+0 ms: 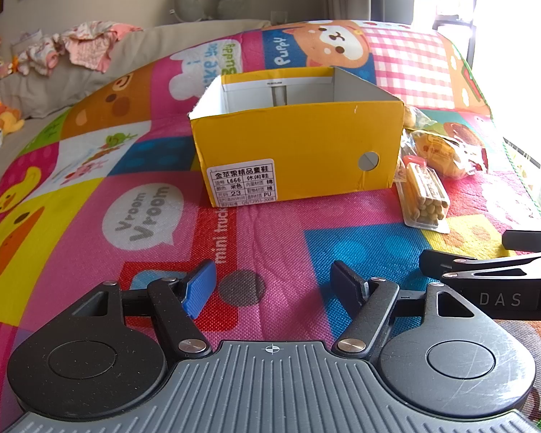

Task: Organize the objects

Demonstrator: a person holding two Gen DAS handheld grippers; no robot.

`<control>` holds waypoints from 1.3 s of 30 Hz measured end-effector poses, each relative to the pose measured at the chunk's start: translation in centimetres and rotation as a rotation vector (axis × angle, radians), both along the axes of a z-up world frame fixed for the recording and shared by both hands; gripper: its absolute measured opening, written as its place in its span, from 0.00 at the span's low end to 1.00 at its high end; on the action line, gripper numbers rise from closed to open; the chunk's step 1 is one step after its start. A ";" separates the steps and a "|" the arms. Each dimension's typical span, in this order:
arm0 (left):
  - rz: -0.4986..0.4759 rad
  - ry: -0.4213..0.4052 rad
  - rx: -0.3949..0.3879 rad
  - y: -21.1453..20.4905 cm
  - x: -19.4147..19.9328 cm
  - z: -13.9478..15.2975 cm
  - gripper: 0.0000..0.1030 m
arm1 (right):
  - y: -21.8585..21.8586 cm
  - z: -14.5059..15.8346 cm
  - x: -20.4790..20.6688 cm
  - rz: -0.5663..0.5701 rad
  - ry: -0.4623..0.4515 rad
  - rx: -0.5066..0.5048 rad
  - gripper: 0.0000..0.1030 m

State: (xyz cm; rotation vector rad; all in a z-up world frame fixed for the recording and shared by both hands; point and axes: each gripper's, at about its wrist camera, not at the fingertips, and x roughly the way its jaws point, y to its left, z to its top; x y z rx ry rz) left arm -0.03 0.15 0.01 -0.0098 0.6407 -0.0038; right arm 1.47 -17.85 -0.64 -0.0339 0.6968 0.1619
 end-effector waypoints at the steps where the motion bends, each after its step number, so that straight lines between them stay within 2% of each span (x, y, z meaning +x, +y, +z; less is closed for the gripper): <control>1: 0.000 0.000 0.000 0.0 0.0 0.0 0.74 | 0.0 0.0 0.0 0.000 0.000 0.000 1.00; 32: 0.002 0.000 0.004 0.0 -0.1 0.0 0.74 | 0.1 0.1 -0.1 0.001 0.002 0.005 1.00; 39: 0.003 0.000 0.008 0.0 -0.1 -0.1 0.74 | -0.3 0.8 0.8 0.070 0.095 -0.009 1.00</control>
